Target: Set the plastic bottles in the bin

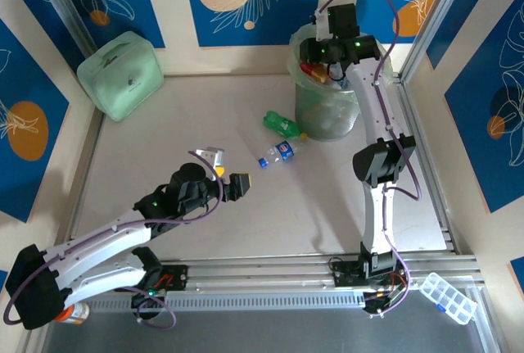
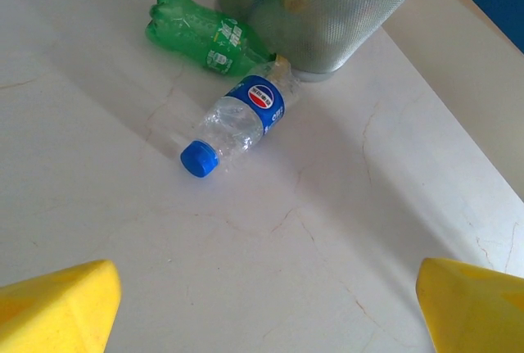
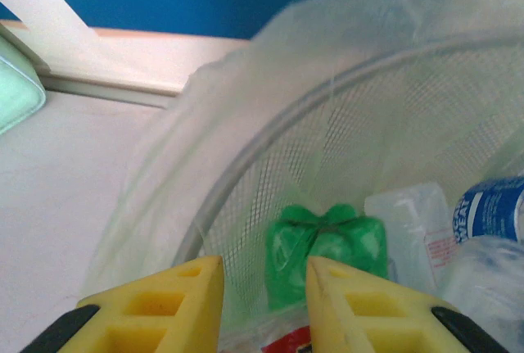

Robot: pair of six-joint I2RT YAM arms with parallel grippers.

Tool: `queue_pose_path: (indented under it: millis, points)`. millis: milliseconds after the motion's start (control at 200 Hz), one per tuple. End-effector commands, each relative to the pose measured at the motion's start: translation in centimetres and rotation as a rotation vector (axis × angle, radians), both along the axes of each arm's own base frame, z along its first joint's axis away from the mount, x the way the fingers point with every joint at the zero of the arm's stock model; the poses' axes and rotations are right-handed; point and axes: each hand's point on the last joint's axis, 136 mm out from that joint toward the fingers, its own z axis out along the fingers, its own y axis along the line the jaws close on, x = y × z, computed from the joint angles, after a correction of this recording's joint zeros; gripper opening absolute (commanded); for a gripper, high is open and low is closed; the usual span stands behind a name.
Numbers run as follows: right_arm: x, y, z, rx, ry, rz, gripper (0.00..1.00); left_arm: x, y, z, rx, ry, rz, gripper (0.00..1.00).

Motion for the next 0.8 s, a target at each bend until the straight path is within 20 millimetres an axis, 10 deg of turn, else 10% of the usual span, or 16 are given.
queue_pose_path:
  millis: [0,425,575,795]
  points:
    - [-1.3,-0.5,1.6,-0.015,-0.014,-0.017,0.33,0.2,-0.2,0.3,0.012,-0.023,0.0,0.93]
    - [-7.3,-2.7,12.1,0.018,-0.214,-0.101,0.69,1.1,-0.6,-1.2,0.09,-0.018,0.001,0.94]
    - [-11.0,-2.2,12.5,0.104,-0.205,-0.093,0.7,1.7,-1.4,-2.5,0.156,-0.003,-0.022,1.0]
    - [-18.6,3.0,6.8,0.333,-0.176,0.057,0.71,3.7,-3.5,-4.6,0.234,0.068,-0.019,0.99]
